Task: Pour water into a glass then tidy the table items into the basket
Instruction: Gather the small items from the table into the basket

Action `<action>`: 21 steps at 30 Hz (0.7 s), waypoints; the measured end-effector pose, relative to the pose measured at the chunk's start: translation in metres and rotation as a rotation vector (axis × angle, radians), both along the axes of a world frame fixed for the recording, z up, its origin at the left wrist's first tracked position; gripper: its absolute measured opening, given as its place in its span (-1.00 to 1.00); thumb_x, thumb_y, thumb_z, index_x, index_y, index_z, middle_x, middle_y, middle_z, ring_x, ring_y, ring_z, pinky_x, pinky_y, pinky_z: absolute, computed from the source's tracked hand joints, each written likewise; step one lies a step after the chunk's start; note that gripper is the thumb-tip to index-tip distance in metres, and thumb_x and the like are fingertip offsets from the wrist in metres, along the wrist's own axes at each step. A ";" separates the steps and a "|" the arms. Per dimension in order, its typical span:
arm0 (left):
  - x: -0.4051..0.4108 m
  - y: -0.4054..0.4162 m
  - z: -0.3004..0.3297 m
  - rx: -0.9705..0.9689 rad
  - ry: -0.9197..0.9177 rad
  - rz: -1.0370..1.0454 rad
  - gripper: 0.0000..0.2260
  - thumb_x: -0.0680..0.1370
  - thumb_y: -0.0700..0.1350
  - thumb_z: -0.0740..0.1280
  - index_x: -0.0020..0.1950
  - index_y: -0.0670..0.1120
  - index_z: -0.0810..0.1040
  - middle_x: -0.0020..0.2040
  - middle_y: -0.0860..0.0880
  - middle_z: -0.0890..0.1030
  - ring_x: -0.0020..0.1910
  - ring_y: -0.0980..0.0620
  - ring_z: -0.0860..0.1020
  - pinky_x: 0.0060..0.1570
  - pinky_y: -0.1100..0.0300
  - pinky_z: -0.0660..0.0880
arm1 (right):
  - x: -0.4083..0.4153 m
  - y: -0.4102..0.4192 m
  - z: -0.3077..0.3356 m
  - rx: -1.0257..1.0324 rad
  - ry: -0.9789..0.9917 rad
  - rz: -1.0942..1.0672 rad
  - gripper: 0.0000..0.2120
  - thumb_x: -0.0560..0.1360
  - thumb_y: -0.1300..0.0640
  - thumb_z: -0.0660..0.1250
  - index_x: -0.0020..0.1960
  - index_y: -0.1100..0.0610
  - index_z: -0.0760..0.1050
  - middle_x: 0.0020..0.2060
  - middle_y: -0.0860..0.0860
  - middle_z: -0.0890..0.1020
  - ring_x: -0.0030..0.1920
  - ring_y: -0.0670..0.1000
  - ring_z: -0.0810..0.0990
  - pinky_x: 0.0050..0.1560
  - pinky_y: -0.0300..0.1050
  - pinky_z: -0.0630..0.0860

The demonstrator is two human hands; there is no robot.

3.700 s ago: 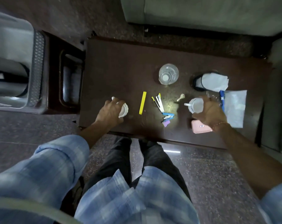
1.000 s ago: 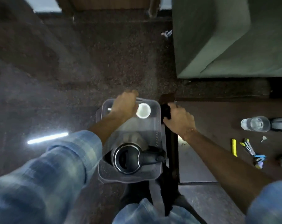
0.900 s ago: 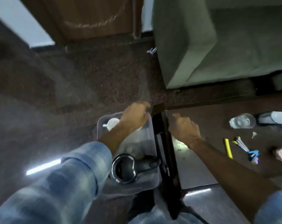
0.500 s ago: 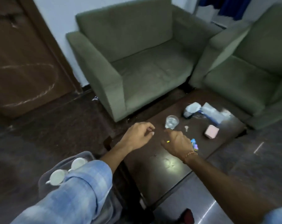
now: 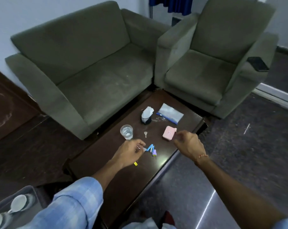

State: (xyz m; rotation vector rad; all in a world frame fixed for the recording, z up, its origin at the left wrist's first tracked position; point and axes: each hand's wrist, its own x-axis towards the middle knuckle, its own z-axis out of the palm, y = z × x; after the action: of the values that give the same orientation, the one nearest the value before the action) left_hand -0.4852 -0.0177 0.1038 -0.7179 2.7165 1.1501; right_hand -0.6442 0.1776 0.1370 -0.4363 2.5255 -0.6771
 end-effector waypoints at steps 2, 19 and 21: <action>-0.016 0.001 -0.009 0.000 -0.019 0.004 -0.81 0.48 -0.05 0.37 0.09 0.07 0.61 -0.16 0.21 0.61 -0.13 0.22 0.62 -0.07 0.22 0.56 | -0.015 -0.001 -0.009 -0.006 -0.038 -0.033 -0.56 0.38 -0.07 0.34 0.24 -0.02 0.53 0.15 0.08 0.64 0.15 0.17 0.61 0.18 0.03 0.54; -0.110 -0.002 -0.135 0.130 -0.359 0.155 -0.73 0.51 -0.02 0.31 0.17 -0.08 0.57 0.08 -0.13 0.66 0.13 -0.19 0.59 0.10 -0.07 0.52 | -0.150 -0.043 -0.148 0.144 -0.238 -0.022 -0.59 0.37 0.08 0.43 0.20 0.19 0.58 0.07 0.11 0.67 0.00 0.02 0.61 -0.01 -0.33 0.37; -0.118 -0.002 -0.160 0.088 -0.388 0.175 -0.73 0.53 -0.09 0.29 0.20 -0.09 0.55 0.10 -0.15 0.65 0.15 -0.20 0.58 0.11 -0.07 0.51 | -0.165 -0.053 -0.174 0.166 -0.238 0.075 -0.58 0.40 0.08 0.43 0.22 0.21 0.56 0.10 0.14 0.66 0.11 0.09 0.61 0.03 -0.29 0.40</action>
State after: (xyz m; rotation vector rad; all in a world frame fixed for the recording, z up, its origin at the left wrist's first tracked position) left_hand -0.6035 -0.0201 -0.0559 -1.0575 2.3060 1.0273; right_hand -0.8097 0.1247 -0.0373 -0.3664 2.3051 -0.4575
